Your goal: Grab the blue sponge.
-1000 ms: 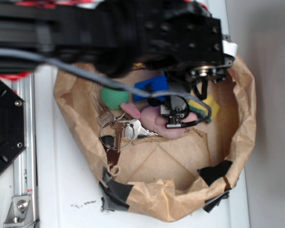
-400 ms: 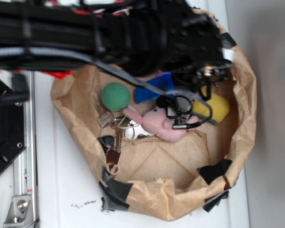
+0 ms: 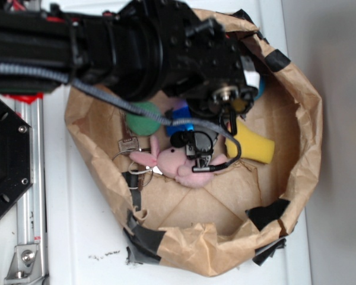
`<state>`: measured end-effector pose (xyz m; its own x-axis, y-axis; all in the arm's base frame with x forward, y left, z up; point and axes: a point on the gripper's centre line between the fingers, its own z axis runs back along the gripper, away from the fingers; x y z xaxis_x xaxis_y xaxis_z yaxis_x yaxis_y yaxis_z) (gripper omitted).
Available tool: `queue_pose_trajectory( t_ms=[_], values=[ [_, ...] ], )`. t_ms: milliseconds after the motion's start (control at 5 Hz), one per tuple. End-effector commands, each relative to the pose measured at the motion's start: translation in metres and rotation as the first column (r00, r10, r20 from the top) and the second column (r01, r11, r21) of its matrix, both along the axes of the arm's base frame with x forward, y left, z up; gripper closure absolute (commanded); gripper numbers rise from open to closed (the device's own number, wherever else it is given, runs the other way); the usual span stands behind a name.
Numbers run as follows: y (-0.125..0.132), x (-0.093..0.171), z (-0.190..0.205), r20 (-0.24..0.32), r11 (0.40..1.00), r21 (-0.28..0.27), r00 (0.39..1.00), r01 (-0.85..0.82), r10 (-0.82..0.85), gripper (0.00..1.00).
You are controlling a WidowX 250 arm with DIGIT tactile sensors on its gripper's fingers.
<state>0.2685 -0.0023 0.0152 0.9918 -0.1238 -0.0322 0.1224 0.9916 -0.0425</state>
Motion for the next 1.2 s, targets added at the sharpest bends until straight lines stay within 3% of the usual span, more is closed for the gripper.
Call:
queue_pose_trajectory(
  t_ms=[0,200,400,600,800,1000],
  values=[
    [-0.017,-0.015,-0.005,-0.102,0.997,0.016,0.992,0.072,-0.07,1.0],
    [-0.02,-0.005,0.043,-0.005,0.995,0.051,0.996,0.09,-0.09,1.0],
    [-0.037,-0.008,0.093,0.135,0.985,0.041,0.976,0.167,-0.171,1.0],
    [-0.046,-0.011,0.144,0.182,0.987,0.012,0.97,0.161,-0.16,1.0],
    [-0.046,-0.006,0.169,0.184,0.992,0.015,0.975,0.124,-0.125,1.0],
    [-0.033,0.005,0.161,0.181,0.996,0.009,0.98,0.084,-0.084,1.0]
  ],
)
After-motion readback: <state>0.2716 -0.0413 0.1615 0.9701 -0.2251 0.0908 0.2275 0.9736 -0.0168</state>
